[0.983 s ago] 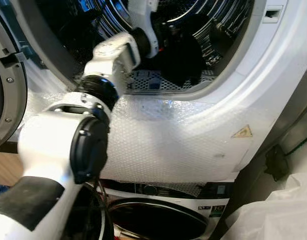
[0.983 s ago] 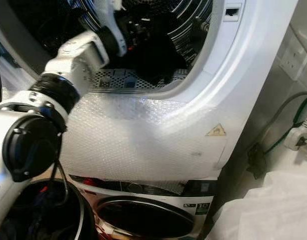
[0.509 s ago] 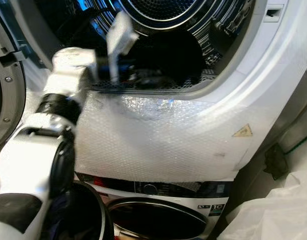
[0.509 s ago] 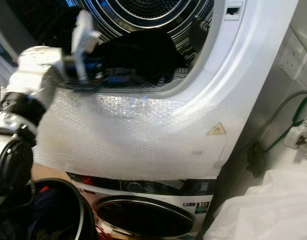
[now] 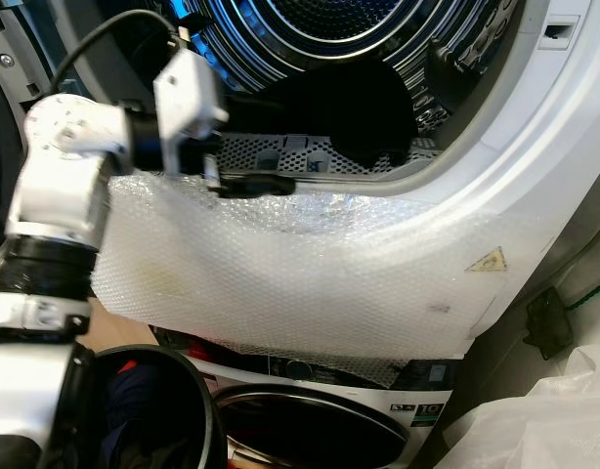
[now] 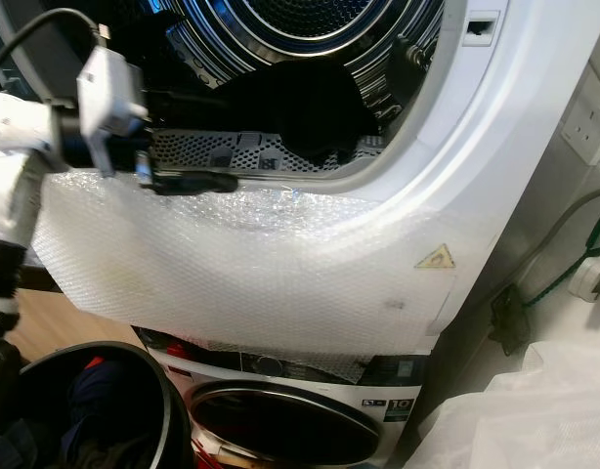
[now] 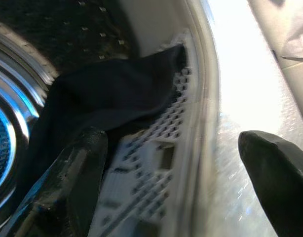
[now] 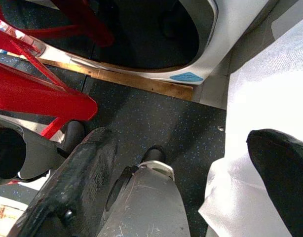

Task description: Clothes washing

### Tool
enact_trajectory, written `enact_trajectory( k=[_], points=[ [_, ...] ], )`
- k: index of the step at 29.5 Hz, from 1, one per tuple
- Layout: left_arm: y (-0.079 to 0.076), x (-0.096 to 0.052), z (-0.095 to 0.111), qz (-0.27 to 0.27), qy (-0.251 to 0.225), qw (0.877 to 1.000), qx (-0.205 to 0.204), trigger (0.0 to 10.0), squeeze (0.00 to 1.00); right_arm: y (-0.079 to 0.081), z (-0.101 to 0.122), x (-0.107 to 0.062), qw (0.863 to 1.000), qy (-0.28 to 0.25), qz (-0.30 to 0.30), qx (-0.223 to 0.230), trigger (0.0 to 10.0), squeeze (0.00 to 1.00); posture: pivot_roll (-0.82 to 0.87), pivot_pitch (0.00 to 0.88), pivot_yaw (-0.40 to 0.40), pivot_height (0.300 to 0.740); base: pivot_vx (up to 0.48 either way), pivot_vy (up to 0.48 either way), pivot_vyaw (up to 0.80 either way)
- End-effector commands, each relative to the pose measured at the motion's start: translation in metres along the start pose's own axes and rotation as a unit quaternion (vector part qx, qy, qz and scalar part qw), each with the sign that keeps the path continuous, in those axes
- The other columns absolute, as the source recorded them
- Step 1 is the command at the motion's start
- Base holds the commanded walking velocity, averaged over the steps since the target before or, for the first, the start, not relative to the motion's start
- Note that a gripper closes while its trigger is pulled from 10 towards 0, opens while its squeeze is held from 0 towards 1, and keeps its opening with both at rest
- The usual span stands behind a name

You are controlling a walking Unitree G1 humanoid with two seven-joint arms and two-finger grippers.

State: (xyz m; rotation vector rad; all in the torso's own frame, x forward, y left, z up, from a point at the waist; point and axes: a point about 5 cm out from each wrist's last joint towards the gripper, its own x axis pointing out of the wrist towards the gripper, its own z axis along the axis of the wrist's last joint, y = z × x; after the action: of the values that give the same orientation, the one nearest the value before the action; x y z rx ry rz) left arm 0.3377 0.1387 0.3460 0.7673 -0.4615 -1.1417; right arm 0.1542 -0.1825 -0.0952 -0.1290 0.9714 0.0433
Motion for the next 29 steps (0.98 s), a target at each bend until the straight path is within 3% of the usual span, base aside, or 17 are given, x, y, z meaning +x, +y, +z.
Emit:
enact_trajectory(
  k=[1,4,8,15,22,29],
  points=[
    [-0.001,0.005,0.002,0.023,-0.014,1.000,0.003,10.0,0.00,0.003,-0.002,0.000,1.000,0.005,0.002,0.004,10.0,0.00,0.04,0.000,0.042,0.740,0.000,0.000,0.00],
    [0.001,0.011,-0.007,0.059,-0.050,0.996,-0.043,10.0,0.00,0.001,-0.004,-0.001,1.000,0.006,-0.003,0.007,10.0,0.00,0.03,0.000,0.046,0.740,0.000,0.000,0.00],
    [0.005,0.018,-0.019,0.085,-0.046,0.993,-0.060,10.0,0.00,0.001,-0.007,-0.002,1.000,0.009,-0.005,0.009,10.0,0.00,0.02,0.000,0.049,0.740,0.000,0.000,0.00],
    [0.016,0.031,-0.018,0.125,-0.048,0.990,-0.053,10.0,0.00,-0.001,-0.014,-0.004,1.000,0.014,-0.010,0.014,10.0,0.00,-0.01,0.000,0.059,0.740,0.000,0.000,0.00],
    [0.021,0.040,-0.018,0.132,-0.067,0.987,-0.070,10.0,0.00,-0.001,-0.016,-0.004,1.000,0.016,-0.012,0.018,10.0,0.00,-0.02,0.000,0.066,0.740,0.000,0.000,0.00],
    [0.023,0.052,-0.021,0.122,-0.048,0.989,-0.071,10.0,0.00,-0.001,-0.019,-0.005,1.000,0.019,-0.013,0.017,10.0,0.00,-0.04,0.000,0.072,0.740,0.000,0.000,0.00]
  ],
)
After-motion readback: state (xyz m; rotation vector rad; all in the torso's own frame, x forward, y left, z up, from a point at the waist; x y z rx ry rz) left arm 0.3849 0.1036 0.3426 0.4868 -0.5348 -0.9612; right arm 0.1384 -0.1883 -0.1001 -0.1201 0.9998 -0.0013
